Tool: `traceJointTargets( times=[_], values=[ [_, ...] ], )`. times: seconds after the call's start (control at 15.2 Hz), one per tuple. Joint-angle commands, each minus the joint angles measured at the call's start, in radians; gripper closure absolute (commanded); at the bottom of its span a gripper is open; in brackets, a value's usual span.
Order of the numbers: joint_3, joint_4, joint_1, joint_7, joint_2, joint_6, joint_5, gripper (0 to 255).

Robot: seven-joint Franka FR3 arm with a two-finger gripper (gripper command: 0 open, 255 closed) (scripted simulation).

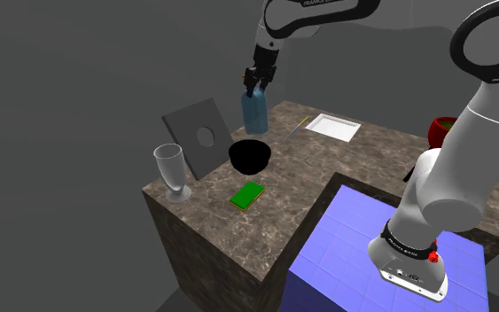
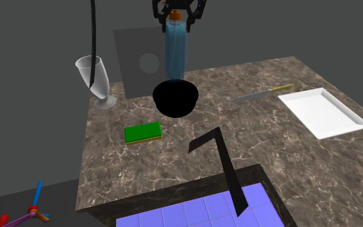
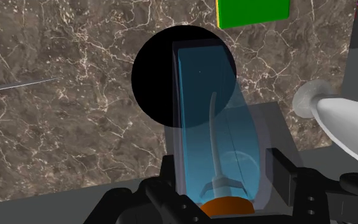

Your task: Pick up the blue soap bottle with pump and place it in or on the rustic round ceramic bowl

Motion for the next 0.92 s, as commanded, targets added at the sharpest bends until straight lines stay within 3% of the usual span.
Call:
traceJointTargets(
  times=[0.0,0.86],
  values=[
    [0.000,-0.019,0.000,-0.003,0.005,0.024,0.002,255],
    [-0.001,-0.171,0.000,-0.024,0.026,0.195,0.017,255]
  ],
)
